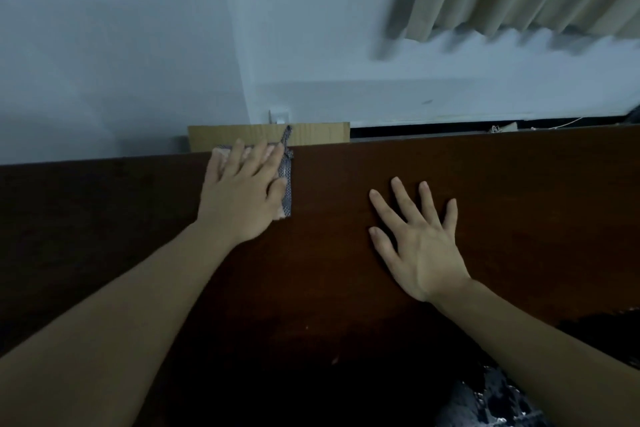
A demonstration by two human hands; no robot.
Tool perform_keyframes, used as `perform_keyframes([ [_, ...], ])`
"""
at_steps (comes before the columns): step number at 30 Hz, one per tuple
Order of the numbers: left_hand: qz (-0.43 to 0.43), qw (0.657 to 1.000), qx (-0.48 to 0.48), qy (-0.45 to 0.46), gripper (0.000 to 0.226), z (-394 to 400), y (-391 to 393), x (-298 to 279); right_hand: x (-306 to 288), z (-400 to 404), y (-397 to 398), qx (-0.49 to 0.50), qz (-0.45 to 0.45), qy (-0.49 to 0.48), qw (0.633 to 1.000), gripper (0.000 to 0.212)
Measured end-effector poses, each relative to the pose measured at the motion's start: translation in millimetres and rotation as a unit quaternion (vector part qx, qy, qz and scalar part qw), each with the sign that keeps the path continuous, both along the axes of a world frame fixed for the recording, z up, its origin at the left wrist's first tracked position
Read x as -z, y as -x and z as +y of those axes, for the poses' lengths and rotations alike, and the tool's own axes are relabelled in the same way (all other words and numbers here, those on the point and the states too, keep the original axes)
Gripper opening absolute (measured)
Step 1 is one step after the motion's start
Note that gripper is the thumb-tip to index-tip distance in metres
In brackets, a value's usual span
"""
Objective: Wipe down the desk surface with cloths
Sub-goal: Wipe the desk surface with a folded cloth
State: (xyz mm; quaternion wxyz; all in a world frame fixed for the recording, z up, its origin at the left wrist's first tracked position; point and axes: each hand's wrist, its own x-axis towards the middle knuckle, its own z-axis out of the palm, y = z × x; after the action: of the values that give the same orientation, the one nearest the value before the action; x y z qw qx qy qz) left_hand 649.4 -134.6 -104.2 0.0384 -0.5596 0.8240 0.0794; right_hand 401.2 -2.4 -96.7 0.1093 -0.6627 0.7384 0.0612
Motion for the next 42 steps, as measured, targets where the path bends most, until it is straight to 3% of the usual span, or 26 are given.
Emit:
perform_keyframes([
  [4,0.001,1.0,0.007,0.002,0.06,13,9,0,3,0,3,-0.006,-0.003,0.011,1.0,0.076],
  [11,0.01,0.989,0.136,-0.049,0.06,148,-14,-8,3,2,2,-0.007,0.005,0.006,1.0,0.074],
  [14,-0.001,0.986,0.152,-0.067,0.058,167,-24,-8,2,1,1,-0.011,0.011,0.003,1.0,0.073],
  [23,0.002,0.998,-0.059,-0.011,0.062,106,35,-6,4,1,2,-0.018,-0.008,0.012,1.0,0.074],
  [32,-0.008,0.997,0.053,-0.061,0.057,199,9,-5,0,2,3,-0.032,-0.014,0.003,0.999,0.064],
  [42,-0.016,0.997,-0.076,-0.021,0.066,113,19,-6,1,0,4,-0.044,-0.026,0.008,0.999,0.063],
])
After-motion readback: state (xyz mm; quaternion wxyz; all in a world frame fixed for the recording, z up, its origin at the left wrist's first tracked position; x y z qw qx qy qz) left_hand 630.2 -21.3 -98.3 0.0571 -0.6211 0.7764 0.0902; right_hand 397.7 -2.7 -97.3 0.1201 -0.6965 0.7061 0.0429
